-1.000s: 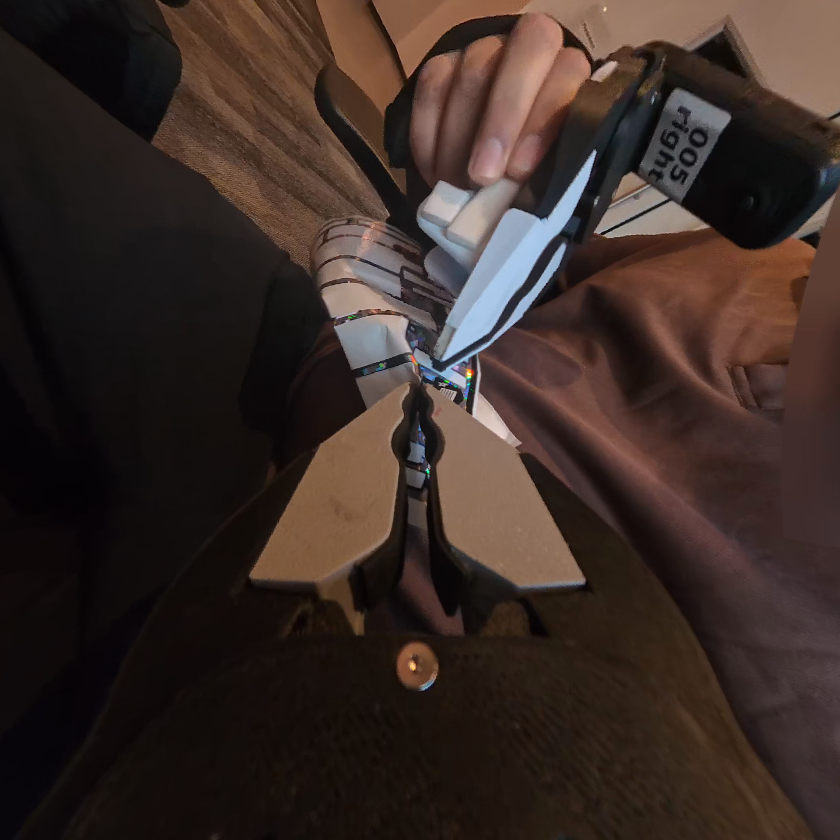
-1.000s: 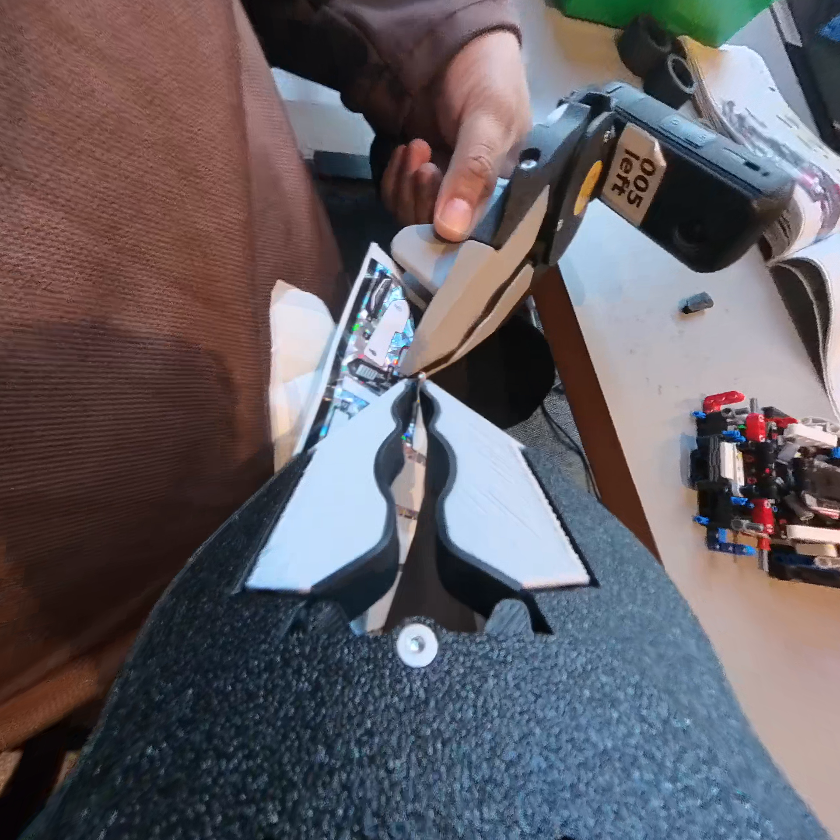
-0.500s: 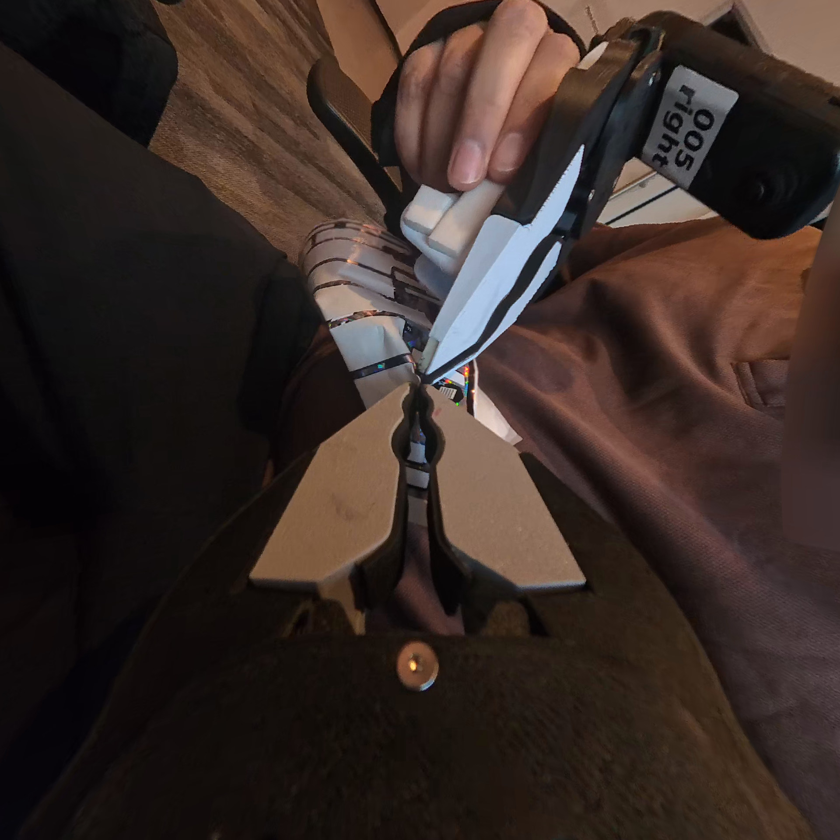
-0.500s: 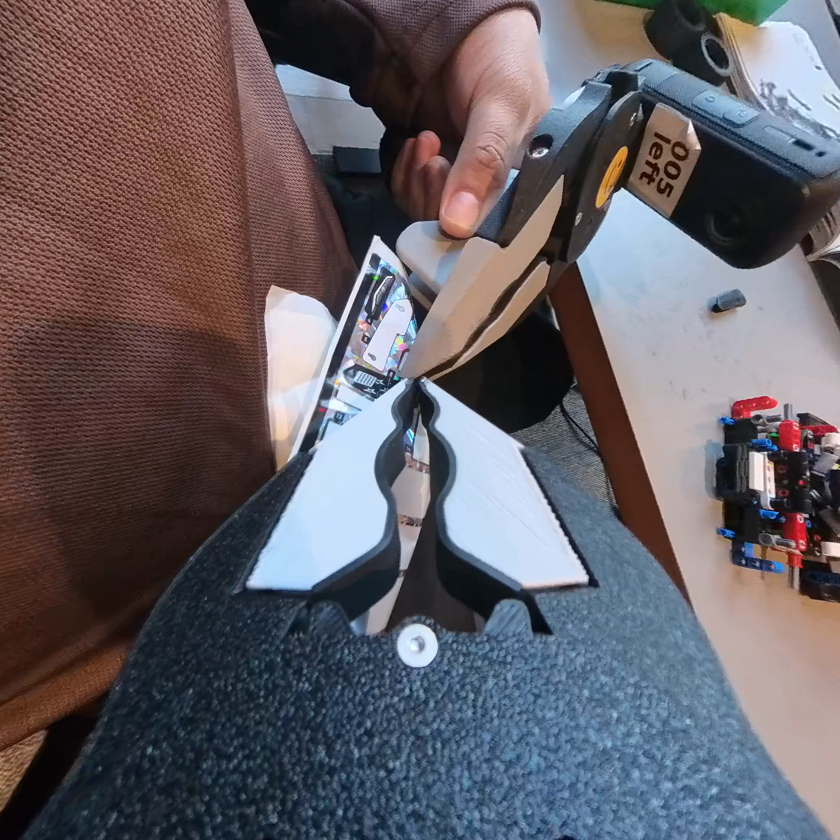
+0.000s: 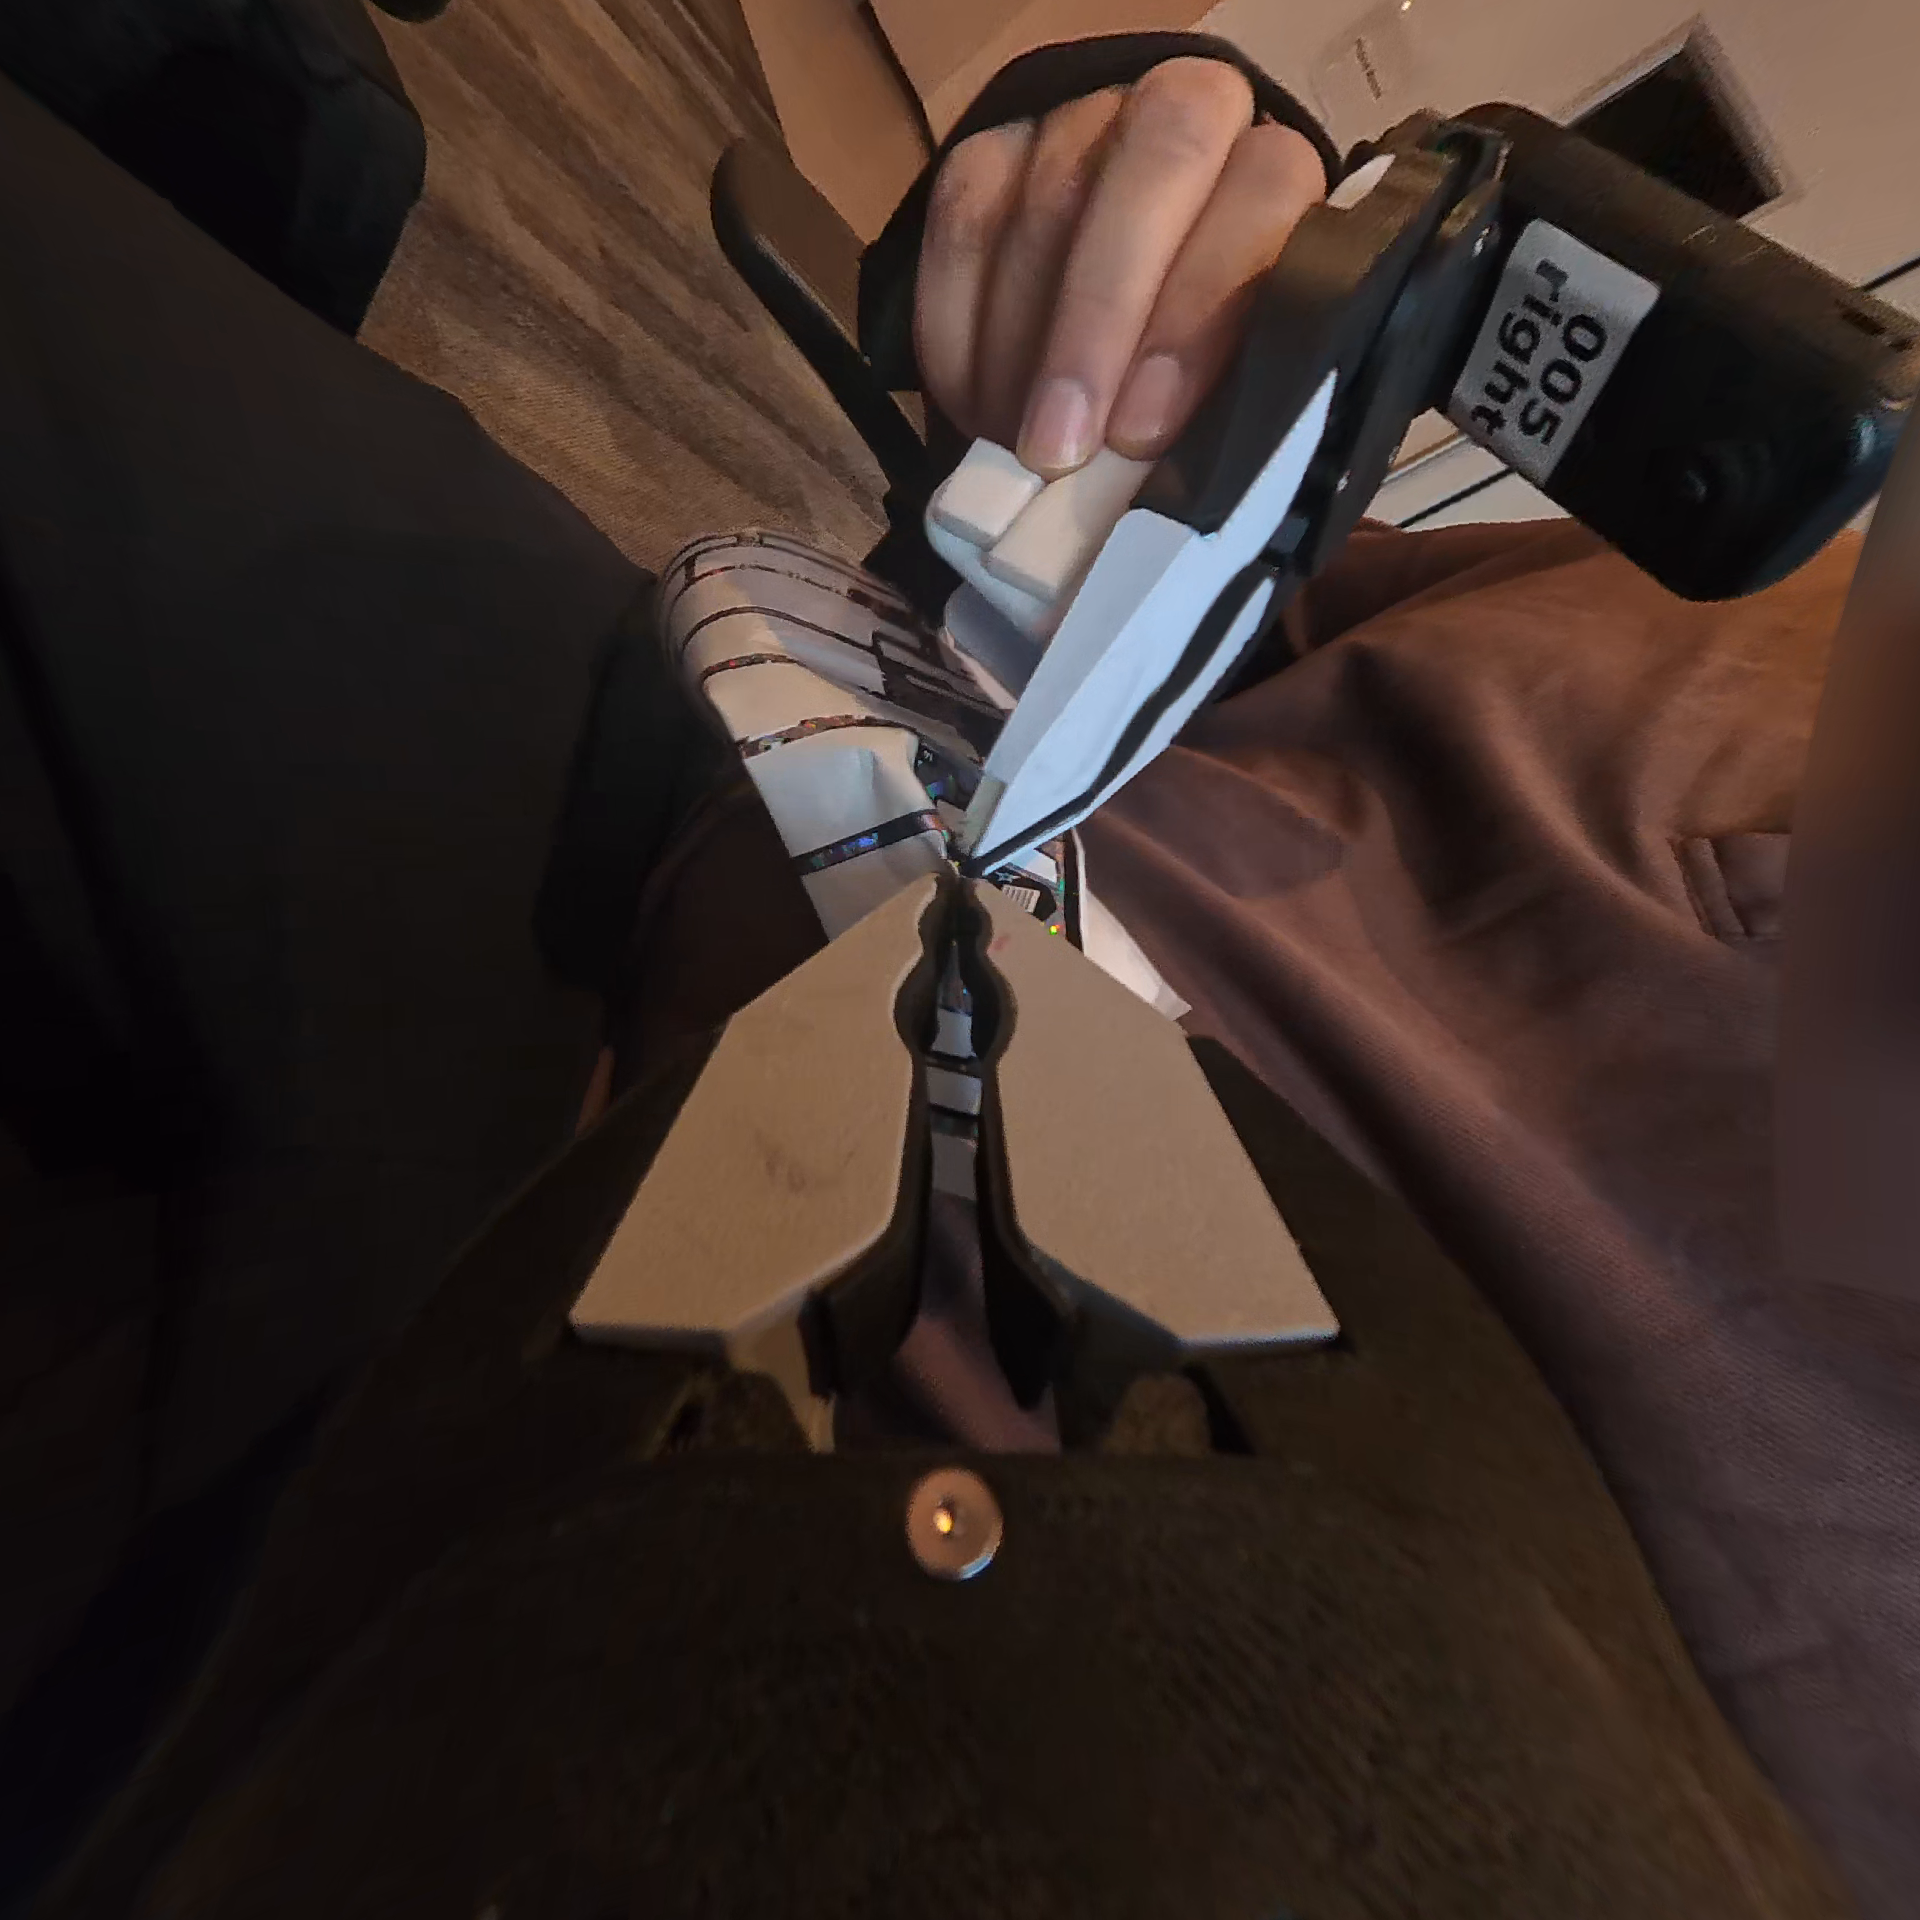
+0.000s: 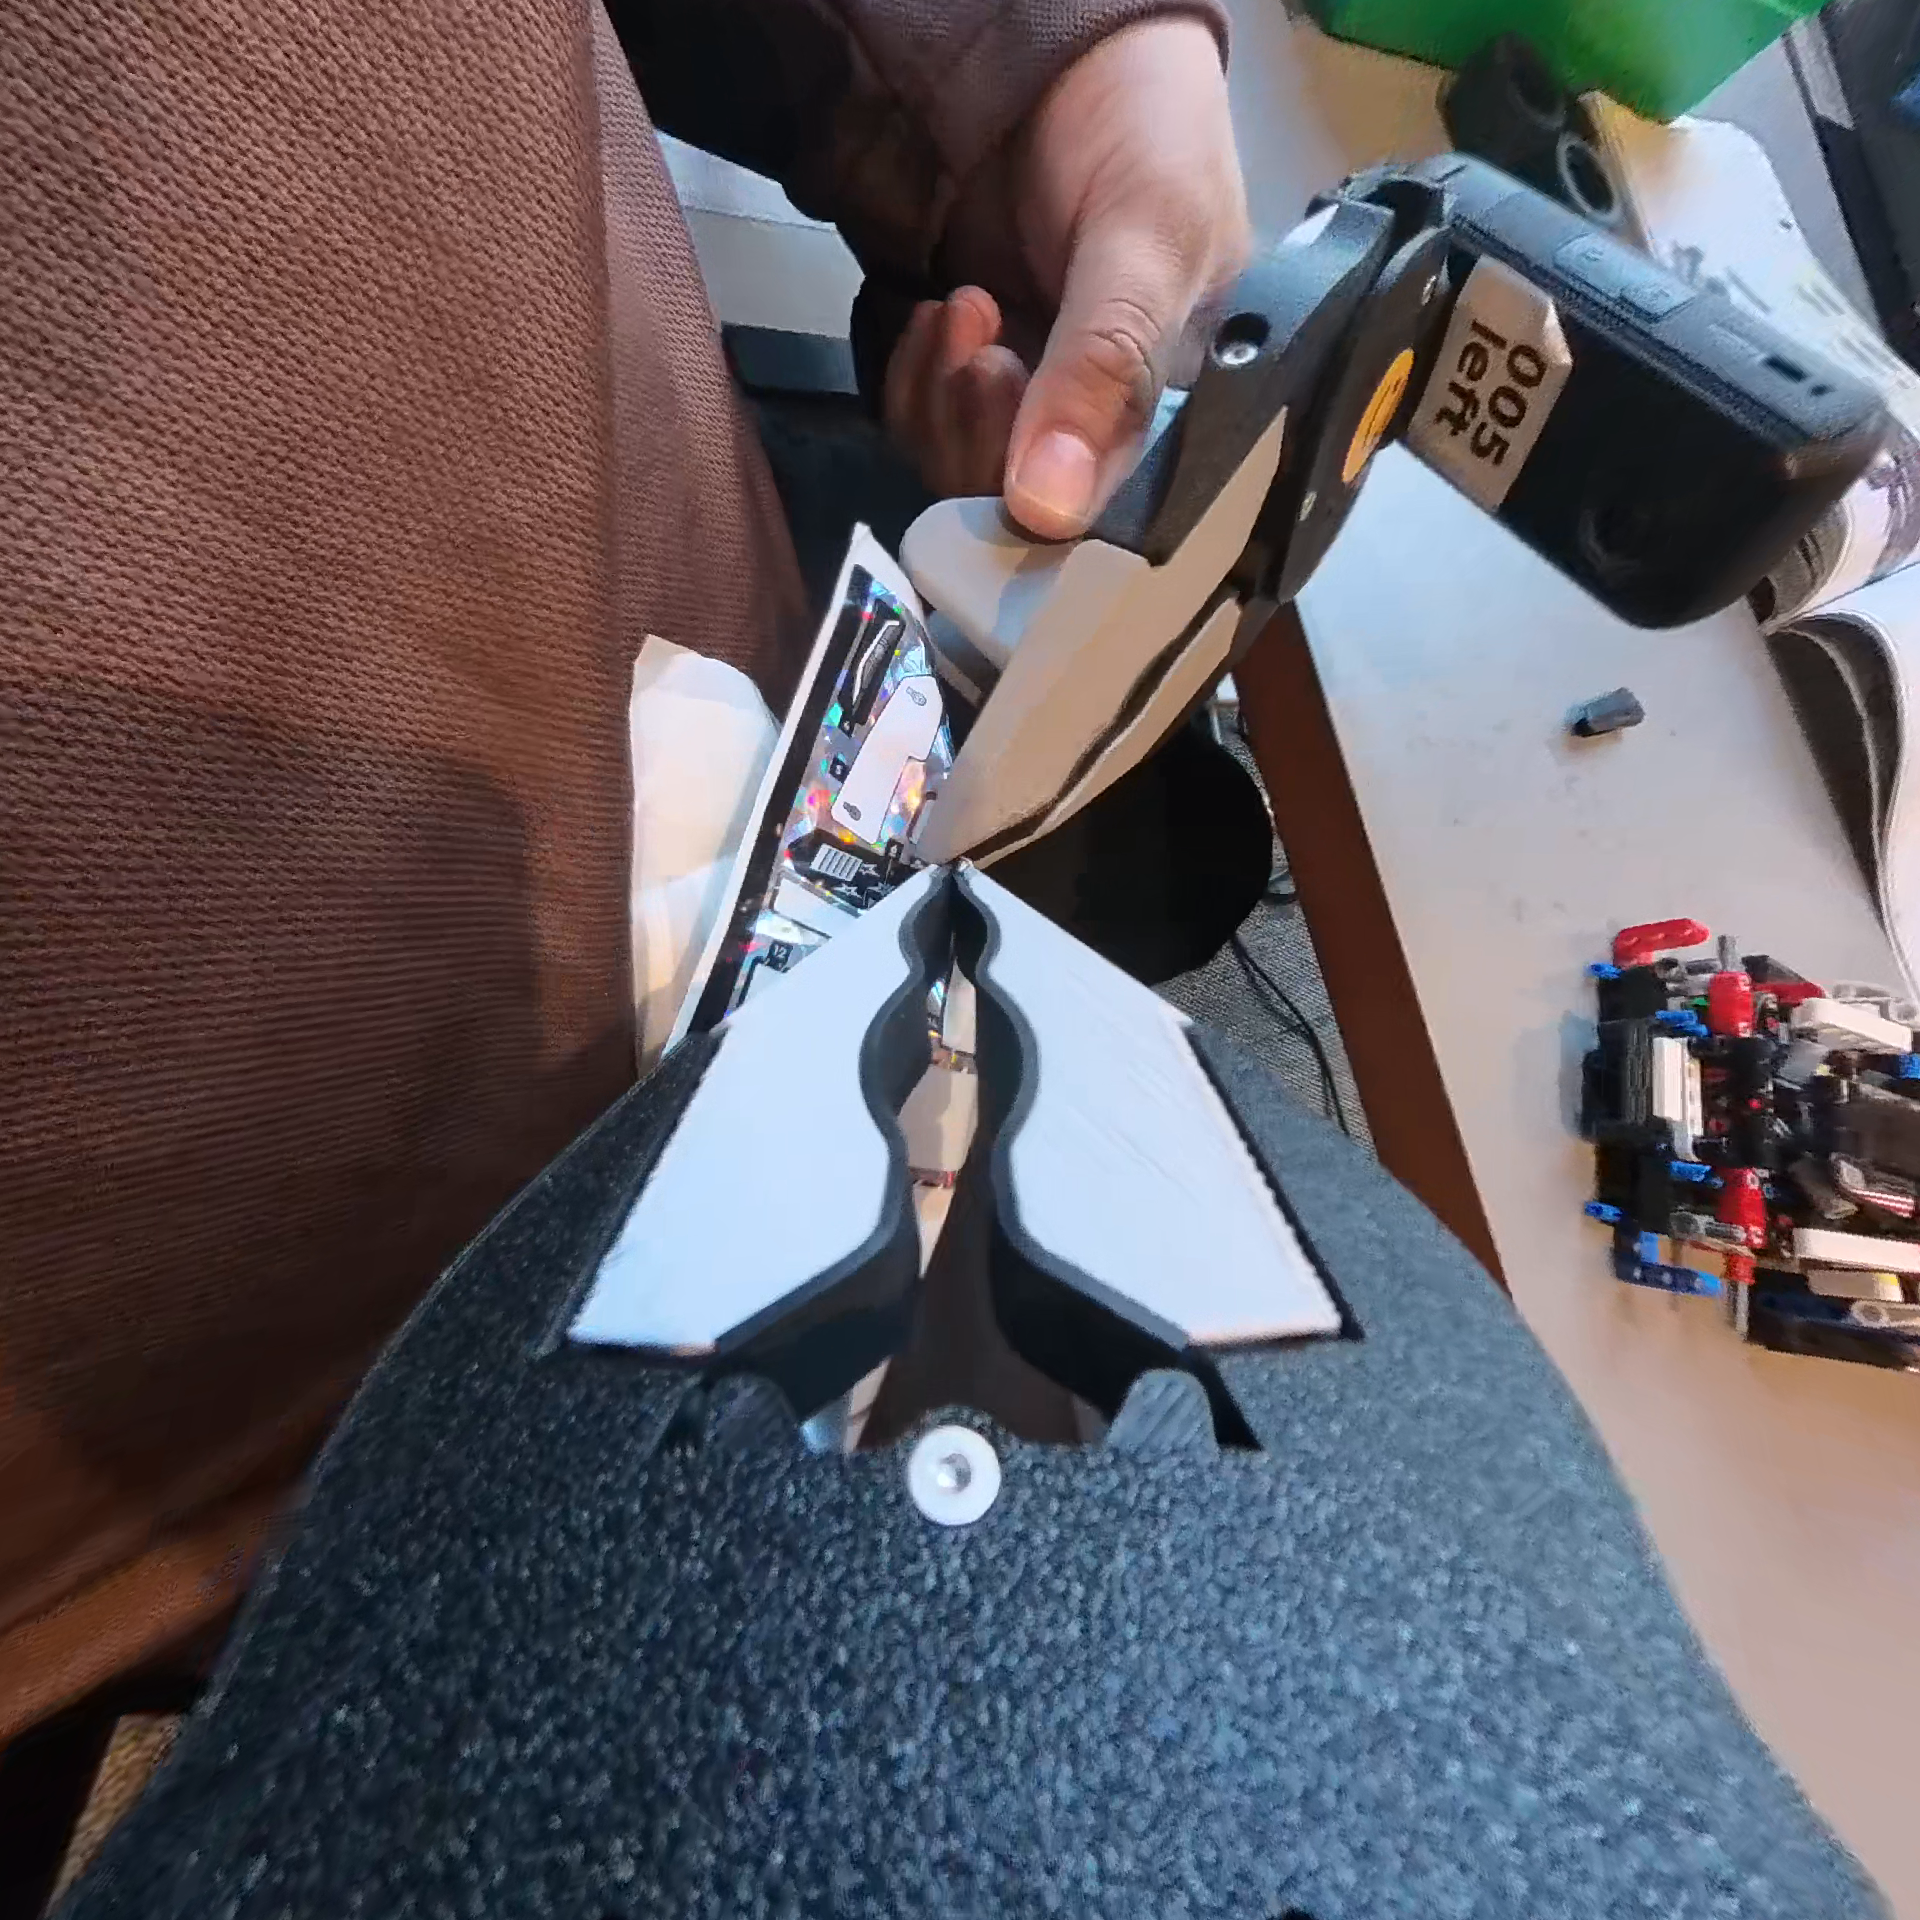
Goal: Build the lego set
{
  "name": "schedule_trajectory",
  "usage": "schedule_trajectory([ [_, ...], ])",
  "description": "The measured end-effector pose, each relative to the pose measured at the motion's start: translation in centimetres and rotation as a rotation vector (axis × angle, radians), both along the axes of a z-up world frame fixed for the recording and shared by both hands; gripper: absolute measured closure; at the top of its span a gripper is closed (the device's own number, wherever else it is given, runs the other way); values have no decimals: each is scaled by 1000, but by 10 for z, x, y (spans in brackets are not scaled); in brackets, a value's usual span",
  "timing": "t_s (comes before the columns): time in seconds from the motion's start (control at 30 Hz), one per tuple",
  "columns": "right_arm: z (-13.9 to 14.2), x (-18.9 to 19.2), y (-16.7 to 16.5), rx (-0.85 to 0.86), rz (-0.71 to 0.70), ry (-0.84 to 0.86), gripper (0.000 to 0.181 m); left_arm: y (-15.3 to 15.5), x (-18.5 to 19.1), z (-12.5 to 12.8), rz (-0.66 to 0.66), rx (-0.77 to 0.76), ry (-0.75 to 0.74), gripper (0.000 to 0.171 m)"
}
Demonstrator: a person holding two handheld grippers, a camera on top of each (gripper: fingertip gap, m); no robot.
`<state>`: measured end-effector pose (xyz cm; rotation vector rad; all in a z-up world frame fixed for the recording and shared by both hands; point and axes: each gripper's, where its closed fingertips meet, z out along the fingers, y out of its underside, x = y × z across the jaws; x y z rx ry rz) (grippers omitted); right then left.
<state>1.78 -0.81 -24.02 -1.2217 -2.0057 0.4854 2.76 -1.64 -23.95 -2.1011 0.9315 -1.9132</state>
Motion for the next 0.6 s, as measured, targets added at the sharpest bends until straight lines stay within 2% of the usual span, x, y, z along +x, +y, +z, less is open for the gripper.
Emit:
schedule_trajectory([
  [0.3,4,5,2,7,-16,11,181,6,-5,4,28,-20,-32,171],
  [0.47,11,2,7,-93,-57,73,181,6,-4,10,31,-21,-61,171],
  [0.57,15,2,6,-167,-65,87,164,4,-3,13,32,4,-65,171],
  [0.6,15,2,5,-177,-64,86,164,4,-2,14,33,14,-62,171],
])
